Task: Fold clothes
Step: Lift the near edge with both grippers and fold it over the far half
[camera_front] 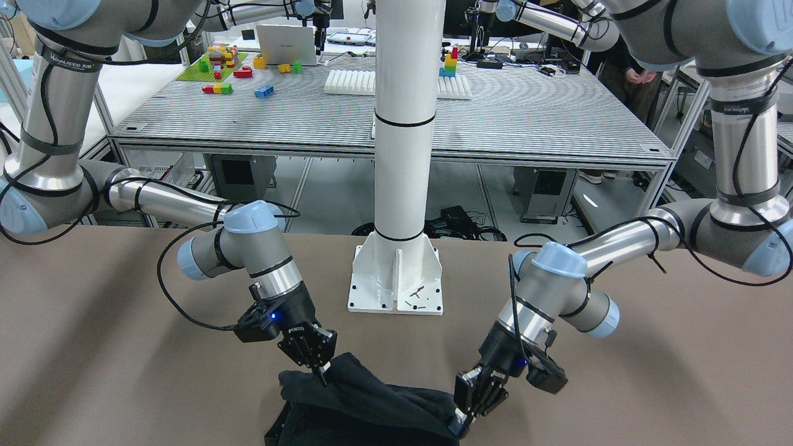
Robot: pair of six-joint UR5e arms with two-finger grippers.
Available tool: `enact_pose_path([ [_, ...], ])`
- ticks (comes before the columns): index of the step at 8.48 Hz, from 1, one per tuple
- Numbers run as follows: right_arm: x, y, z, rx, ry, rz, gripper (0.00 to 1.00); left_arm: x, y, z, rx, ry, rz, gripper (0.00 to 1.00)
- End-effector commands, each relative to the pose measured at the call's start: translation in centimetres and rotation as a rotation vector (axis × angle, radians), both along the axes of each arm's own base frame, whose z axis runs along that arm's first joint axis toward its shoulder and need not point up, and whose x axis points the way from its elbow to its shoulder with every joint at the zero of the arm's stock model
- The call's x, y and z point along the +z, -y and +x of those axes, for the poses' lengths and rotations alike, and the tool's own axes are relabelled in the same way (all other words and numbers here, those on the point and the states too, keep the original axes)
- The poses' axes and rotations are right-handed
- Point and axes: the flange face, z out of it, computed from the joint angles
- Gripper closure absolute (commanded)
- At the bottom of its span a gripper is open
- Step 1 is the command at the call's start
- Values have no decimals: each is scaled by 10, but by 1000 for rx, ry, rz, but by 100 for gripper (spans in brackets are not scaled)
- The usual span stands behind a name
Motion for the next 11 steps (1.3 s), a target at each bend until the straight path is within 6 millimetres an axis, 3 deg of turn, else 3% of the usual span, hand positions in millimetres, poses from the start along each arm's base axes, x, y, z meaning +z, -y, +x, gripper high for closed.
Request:
enact_pose_path([
  [1, 1, 27, -18, 44, -36, 8, 100, 16, 17, 3, -14, 13, -11, 100],
  [3, -5, 36, -29, 59, -39, 10, 96, 15, 17, 11, -11, 13, -8, 100],
  [4, -6, 36, -29, 61, -37, 10, 77, 11, 16, 14, -9, 8, -2, 86],
  [5, -7, 36, -30, 61, -36, 9, 22, 6, 12, 20, -1, 3, 6, 24],
  [6, -6, 37, -29, 63, -37, 8, 6, -2, 3, 31, -9, -5, 16, 6],
  [8, -5, 53, -12, 60, -29, -6, 6, -12, -2, 38, -29, -16, 28, 6],
  [10, -37, 50, -10, 5, 26, -6, 6, -10, 26, 10, -59, 16, 47, 6],
  [11, -41, 47, -15, -2, 19, -11, 6, -6, 39, -7, -50, 39, 61, 6],
])
